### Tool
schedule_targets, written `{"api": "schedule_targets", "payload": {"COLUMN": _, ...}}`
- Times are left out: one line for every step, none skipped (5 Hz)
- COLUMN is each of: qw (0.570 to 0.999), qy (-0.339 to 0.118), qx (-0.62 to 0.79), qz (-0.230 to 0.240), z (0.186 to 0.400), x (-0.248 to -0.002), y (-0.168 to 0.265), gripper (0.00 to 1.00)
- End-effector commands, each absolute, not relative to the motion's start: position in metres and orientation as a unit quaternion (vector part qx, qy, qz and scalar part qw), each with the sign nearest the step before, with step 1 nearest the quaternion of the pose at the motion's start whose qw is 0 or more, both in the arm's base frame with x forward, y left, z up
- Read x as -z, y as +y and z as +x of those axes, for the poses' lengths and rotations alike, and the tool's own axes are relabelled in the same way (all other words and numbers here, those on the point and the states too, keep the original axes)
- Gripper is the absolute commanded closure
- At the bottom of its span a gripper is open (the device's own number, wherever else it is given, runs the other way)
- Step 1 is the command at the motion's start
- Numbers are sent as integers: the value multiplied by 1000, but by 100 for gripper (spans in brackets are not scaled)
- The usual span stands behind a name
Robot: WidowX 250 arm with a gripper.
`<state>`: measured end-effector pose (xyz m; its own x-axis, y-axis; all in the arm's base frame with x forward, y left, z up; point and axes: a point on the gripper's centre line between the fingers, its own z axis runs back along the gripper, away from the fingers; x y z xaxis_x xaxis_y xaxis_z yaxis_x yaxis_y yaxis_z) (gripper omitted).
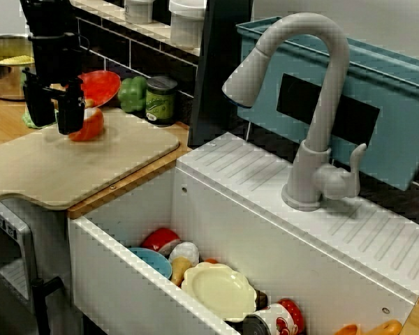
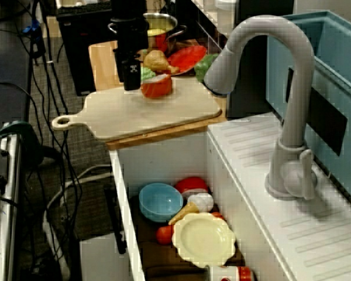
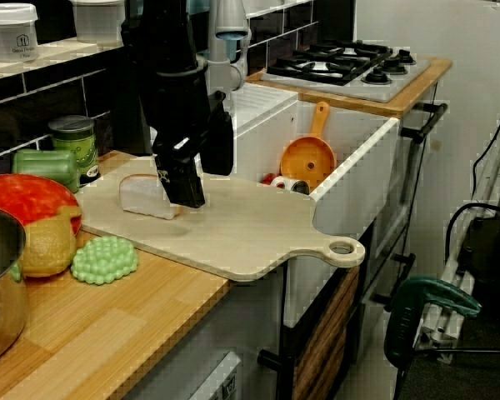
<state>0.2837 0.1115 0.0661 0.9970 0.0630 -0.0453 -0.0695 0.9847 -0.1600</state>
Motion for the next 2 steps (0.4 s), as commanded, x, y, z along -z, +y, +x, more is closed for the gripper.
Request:
{"api": "schedule_targets", "payload": {"qw": 996, "qy": -20, "qx": -35, "qz": -78, "z": 284, "x": -101, "y": 132, "gripper": 0}}
{"api": "schedule_targets", "payload": {"qw": 996, "qy": -41, "qx": -35, "qz": -73, "z": 284, "x": -102, "y": 133, "gripper": 0}}
